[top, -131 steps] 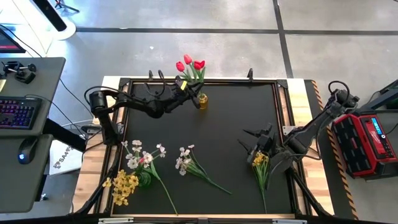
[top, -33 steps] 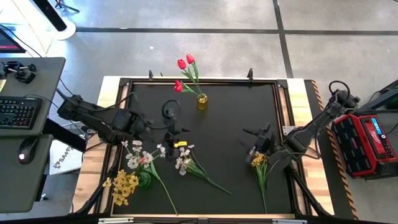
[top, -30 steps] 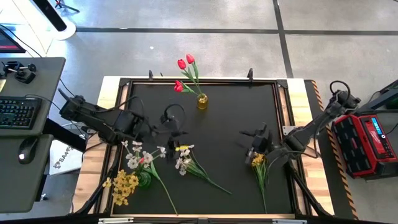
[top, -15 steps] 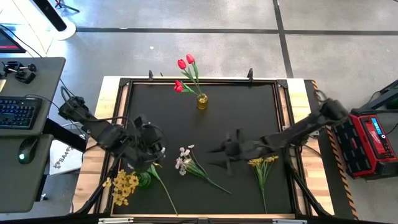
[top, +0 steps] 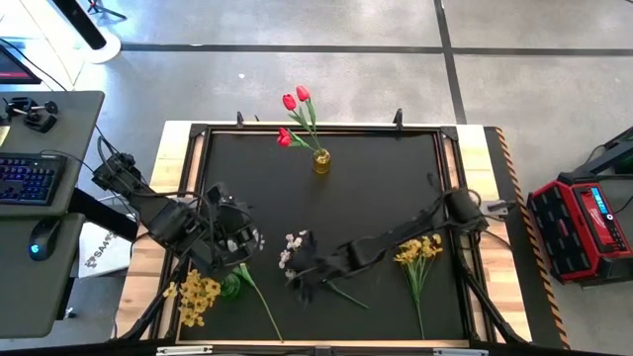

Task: Sort flowers into vase by color
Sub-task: Put the red flower into the yellow vase

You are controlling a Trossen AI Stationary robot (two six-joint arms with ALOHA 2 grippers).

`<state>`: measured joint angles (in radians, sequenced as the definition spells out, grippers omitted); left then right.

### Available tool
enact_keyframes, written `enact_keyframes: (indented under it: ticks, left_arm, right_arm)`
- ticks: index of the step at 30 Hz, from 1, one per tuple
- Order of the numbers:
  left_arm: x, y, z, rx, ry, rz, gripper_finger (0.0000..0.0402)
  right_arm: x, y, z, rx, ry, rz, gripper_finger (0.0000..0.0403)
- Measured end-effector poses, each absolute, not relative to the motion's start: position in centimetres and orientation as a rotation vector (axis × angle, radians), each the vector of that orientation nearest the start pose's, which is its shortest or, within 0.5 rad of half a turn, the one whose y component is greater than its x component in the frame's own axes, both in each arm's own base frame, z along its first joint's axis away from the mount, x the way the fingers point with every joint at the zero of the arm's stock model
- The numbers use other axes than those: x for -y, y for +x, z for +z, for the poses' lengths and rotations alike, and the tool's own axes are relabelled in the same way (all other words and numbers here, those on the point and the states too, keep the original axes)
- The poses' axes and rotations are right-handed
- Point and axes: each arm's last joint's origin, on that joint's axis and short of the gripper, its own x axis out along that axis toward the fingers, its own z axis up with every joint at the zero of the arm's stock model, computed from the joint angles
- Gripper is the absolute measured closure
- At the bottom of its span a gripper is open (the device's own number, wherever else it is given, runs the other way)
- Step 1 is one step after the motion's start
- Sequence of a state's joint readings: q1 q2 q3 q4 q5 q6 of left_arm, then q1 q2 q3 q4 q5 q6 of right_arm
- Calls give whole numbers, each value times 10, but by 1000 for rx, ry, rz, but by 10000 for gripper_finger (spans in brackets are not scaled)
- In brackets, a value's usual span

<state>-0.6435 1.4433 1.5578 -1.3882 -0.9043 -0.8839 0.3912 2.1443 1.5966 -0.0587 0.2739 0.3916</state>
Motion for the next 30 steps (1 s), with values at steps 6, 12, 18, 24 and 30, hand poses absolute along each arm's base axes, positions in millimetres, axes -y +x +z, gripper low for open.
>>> enact_keyframes:
  ticks: [6, 12, 18, 24, 30]
  left_arm:
    - [131, 212, 371, -701, 66, 575, 232]
    - [131, 212, 371, -693, 42, 583, 232]
    - [131, 212, 371, -688, 26, 590, 232]
    - [131, 212, 371, -683, 11, 594, 232]
    - [131, 212, 371, -681, 5, 595, 232]
  right_arm:
    - [-207, 485, 174, -561, 203, 25, 187]
    - [-229, 513, 140, -593, 182, -4, 187]
    - [-236, 526, 115, -685, 158, -60, 187]
    - [-237, 529, 105, -710, 188, -91, 211]
    - [-235, 525, 101, -759, 202, -147, 291]
